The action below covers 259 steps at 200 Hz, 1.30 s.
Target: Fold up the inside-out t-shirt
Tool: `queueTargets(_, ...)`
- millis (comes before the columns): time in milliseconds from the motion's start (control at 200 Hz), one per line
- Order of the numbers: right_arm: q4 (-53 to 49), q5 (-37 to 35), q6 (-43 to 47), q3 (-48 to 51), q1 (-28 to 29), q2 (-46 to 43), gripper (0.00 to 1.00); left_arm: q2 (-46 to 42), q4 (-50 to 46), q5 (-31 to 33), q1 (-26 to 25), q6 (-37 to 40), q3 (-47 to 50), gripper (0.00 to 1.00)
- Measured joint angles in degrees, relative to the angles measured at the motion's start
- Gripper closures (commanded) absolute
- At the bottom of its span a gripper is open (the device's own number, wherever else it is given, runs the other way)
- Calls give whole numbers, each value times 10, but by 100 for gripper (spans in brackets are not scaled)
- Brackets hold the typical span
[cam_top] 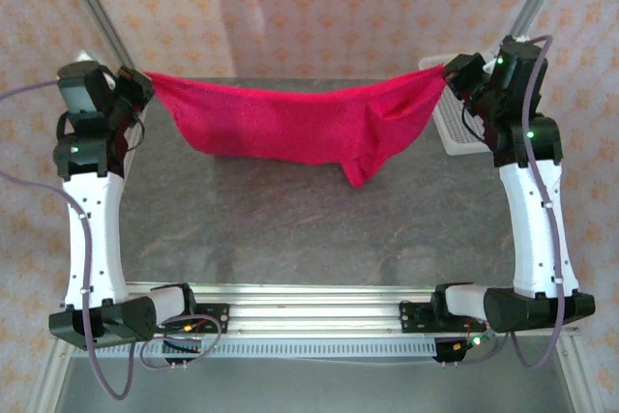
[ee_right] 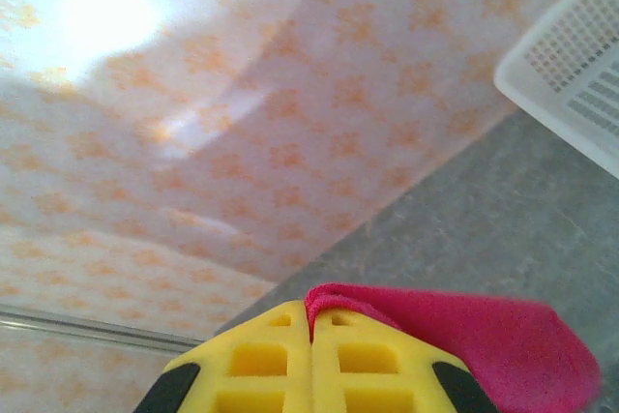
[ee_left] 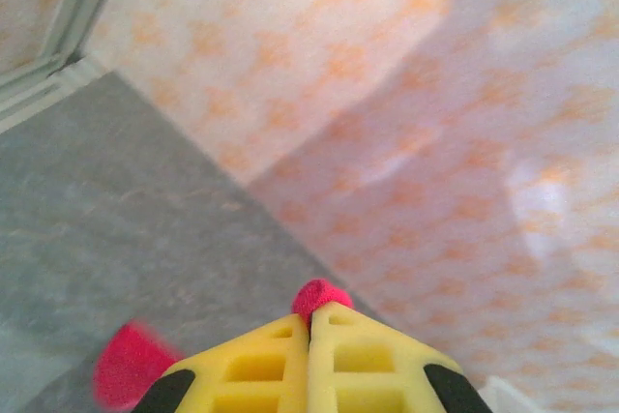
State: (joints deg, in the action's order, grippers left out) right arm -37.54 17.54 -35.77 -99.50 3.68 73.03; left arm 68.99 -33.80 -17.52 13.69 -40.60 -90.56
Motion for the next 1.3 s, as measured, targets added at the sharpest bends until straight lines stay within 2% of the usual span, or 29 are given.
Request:
queueTargets(240, -38, 23, -1, -118, 0, 3, 100, 5, -37, -2, 33, 2, -143, 100)
queueTargets(395, -50, 22, -1, -146, 0, -7, 100, 23, -48, -12, 33, 11, -196, 100)
queueTargets(595, -53, 19, -1, -128, 0, -16, 100, 45, -57, -41, 33, 16, -171, 100)
queueTargets(856, -44, 21, -10, -52, 0, -11, 100, 70, -64, -89, 33, 18, -108, 100)
queueTargets(1296, -23, 42, -12, 38, 0, 7, 100, 113, -65, -110, 6, 42, -57, 100)
